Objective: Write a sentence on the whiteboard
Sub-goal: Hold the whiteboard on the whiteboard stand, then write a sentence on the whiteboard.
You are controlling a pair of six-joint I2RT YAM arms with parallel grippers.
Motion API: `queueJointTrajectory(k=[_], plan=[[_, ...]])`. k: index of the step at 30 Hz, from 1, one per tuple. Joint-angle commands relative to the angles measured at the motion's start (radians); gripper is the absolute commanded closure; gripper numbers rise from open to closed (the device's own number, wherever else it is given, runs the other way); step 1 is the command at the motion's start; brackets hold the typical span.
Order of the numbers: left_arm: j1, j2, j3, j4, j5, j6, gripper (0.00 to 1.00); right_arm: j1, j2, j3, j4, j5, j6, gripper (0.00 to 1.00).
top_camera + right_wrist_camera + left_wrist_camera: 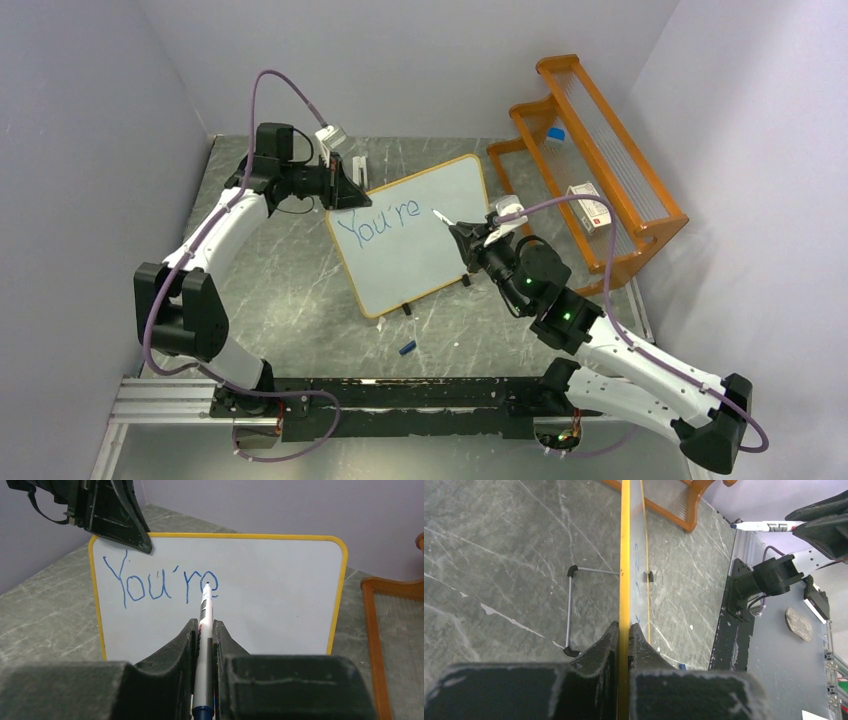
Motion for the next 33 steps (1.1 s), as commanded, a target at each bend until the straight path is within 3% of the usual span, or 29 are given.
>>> queueJointTrajectory(k=[1, 18, 33], plan=[[0.044, 0.017, 0.048, -0.082, 0.039, 0.109, 0.95, -0.002, -0.001, -0.025, 0.056, 0.018, -0.016, 1.00], [0.080, 0.031, 0.033, -0.126, 0.018, 0.149, 0.95, -0.001, 0.009, -0.088, 0.165, 0.062, -0.070, 1.00], [0.080, -0.008, 0.005, -0.096, 0.021, 0.144, 0.95, -0.005, 0.083, -0.036, 0.076, 0.086, -0.026, 1.00]])
